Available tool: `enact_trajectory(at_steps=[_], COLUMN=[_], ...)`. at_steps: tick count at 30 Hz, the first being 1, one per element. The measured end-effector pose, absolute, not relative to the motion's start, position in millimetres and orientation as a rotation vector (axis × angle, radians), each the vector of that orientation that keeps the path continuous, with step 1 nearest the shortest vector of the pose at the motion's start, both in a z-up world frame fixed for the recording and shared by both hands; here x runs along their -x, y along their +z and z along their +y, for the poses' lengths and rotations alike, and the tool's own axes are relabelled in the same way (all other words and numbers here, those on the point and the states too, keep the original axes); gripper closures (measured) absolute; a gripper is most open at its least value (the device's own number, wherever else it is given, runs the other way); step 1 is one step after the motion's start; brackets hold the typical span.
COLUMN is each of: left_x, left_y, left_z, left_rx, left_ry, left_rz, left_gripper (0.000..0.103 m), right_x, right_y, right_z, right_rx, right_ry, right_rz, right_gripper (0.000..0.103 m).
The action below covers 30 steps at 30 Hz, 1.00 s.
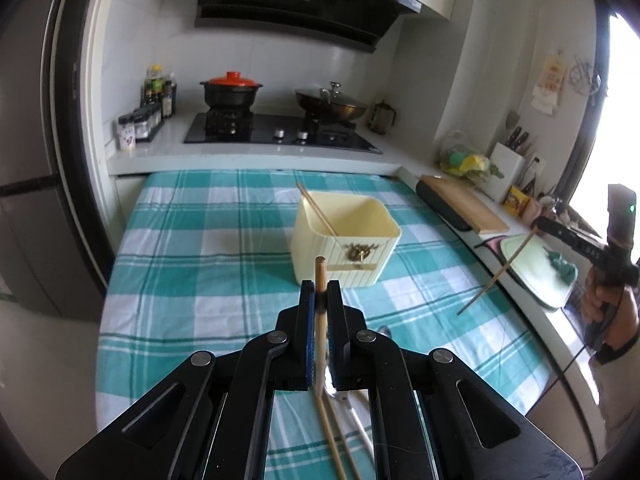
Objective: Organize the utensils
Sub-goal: 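Carry both chopsticks upright into the cream caddy and open both tools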
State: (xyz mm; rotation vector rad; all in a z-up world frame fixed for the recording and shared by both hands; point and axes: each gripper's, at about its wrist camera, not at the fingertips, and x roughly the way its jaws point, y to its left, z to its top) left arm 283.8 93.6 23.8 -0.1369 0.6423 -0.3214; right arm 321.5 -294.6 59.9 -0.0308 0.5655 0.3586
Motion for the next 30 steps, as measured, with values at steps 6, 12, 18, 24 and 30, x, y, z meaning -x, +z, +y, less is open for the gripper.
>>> enact_trajectory(at_steps=[6,12,18,24,30], left_x=[-298,-329,-382,-441,-497], left_y=[57,104,136,107,39], left_z=[92,81,66,58,45], left_rx=[0.135,0.134,0.145,0.231,0.247], left_ry=[-0.320,-0.310,-0.252,-0.213,-0.227], left_rz=[0.579,0.480,0.389,0.433,0.668], left_gripper=[0.099,0.099,0.099,0.099,0.099], right_x=[-339,-364,-396,-441,-506], right_y=[75,102,123,102,43], right_z=[-280,-261,-245,-222,-198], right_rx=[0.053,0.073,0.047,0.053,0.081], right_ry=[0.370,0.375,0.372,0.365,0.399], right_rz=[0.544,0.472,0.350,0.300,0.611], right_gripper=[0.097,0.097,0.097,0.097,0.097])
